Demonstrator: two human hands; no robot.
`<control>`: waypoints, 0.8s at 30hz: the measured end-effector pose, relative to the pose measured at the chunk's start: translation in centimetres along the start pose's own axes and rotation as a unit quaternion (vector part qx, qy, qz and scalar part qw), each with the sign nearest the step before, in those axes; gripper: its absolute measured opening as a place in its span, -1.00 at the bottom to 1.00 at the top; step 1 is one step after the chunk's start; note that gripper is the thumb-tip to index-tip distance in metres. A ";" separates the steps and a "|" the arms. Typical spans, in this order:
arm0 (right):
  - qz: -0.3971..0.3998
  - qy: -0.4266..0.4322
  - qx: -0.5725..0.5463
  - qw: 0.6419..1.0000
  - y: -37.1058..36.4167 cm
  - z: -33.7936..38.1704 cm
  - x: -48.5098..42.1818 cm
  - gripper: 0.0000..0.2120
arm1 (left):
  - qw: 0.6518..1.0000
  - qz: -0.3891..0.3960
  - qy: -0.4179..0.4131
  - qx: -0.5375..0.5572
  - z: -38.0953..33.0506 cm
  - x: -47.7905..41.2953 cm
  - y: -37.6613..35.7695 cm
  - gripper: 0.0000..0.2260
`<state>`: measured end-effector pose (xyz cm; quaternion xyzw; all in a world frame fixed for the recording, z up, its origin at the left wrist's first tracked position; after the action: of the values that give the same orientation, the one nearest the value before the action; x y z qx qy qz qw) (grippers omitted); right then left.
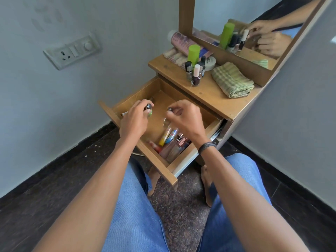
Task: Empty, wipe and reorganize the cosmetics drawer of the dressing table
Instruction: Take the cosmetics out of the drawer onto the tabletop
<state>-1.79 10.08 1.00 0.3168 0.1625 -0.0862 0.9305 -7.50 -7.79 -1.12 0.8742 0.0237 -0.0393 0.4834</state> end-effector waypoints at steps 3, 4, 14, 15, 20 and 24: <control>-0.106 0.004 -0.027 0.994 5.3 0.3 -1.4 -0.95 | 0.994 0.024 0.014 0.109 -0.4 -0.6 0.3 -0.83; -0.143 0.005 -0.028 0.989 7.1 0.3 -1.8 -0.92 | 0.988 0.033 0.023 0.152 -0.7 -0.7 0.3 -0.83; -0.243 -0.030 0.017 0.969 12.5 -2.6 -4.3 -0.78 | 0.928 0.065 0.043 0.364 -9.9 -2.8 -0.9 -0.76; -0.243 -0.024 0.021 0.969 12.2 -2.8 -4.4 -0.77 | 0.929 0.067 0.042 0.362 -10.5 -3.0 -1.2 -0.77; -0.249 0.014 0.026 0.968 10.9 -3.4 -4.5 -0.76 | 0.934 0.053 0.039 0.351 -12.4 -3.8 -1.6 -0.78; -0.245 0.032 0.053 0.968 10.6 -3.8 -4.5 -0.70 | 0.932 0.067 0.046 0.353 -13.1 -4.3 -2.0 -0.76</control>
<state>-4.14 20.97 5.77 0.3186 0.2598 -0.3101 0.8572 -11.30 4.38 4.53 0.9889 -0.0283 0.0278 0.1434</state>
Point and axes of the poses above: each hand's wrist, its own x-axis away from the middle knuckle, its own y-axis out of the back of the hand, z = x × y, the point moved 9 cm from there along -x, towards the middle knuckle, and after that the axes turned 12 degrees about y, right-handed, at the moved point
